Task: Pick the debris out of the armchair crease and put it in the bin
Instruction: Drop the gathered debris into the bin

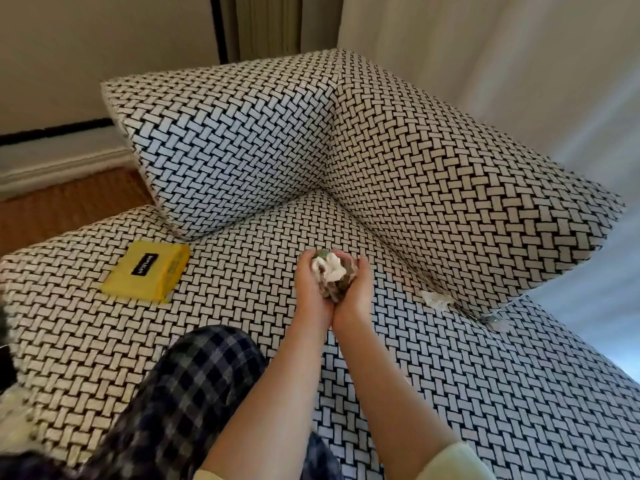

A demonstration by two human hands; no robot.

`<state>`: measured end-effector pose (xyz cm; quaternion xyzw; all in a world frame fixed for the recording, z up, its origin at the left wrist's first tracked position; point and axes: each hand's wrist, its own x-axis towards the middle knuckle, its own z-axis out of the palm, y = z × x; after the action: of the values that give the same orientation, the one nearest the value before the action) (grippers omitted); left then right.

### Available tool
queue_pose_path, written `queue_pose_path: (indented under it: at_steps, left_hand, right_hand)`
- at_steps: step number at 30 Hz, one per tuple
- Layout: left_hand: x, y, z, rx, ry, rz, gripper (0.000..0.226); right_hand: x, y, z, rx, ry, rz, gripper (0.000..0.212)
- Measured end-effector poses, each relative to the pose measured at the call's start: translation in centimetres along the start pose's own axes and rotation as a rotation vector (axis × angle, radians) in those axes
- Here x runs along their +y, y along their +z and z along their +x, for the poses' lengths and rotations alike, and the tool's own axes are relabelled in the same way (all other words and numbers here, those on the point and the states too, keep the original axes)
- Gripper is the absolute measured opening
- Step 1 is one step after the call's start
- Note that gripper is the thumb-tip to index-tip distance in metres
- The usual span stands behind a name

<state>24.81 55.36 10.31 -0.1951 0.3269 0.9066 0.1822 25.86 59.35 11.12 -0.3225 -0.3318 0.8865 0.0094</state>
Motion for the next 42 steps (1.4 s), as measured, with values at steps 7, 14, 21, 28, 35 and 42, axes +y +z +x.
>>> queue_pose_path:
  at_steps: [7, 14, 21, 28, 35, 42]
  left_hand:
    - [8.4, -2.9, -1.9, 0.008, 0.237, -0.113, 0.042]
    - [15.8, -7.2, -4.3, 0.119, 0.391, -0.215, 0.036]
    - [20.0, -14.6, -7.3, 0.277, 0.522, -0.21, 0.022]
    - [22.3, -21.4, -9.7, 0.437, 0.546, -0.276, 0.027]
    - [24.1, -29.5, -12.2, 0.594, 0.544, -0.263, 0.021]
    - [24.4, -39.3, -12.6, 0.826, 0.355, -0.248, 0.062]
  right_hand:
    - [4.3, 7.5, -2.3, -0.183, 0.014, -0.086, 0.039]
    - [9.7, 14.3, -4.6, -0.243, -0.008, -0.304, 0.029]
    - [17.4, 17.8, -6.9, -0.264, 0.06, -0.592, 0.032]
    - [24.8, 19.4, -8.3, -0.361, 0.172, -0.794, 0.037]
    - [32.2, 19.3, -10.2, -0.562, 0.459, -0.654, 0.03]
    - [41.6, 17.3, -8.8, -0.671, 0.461, -0.991, 0.037]
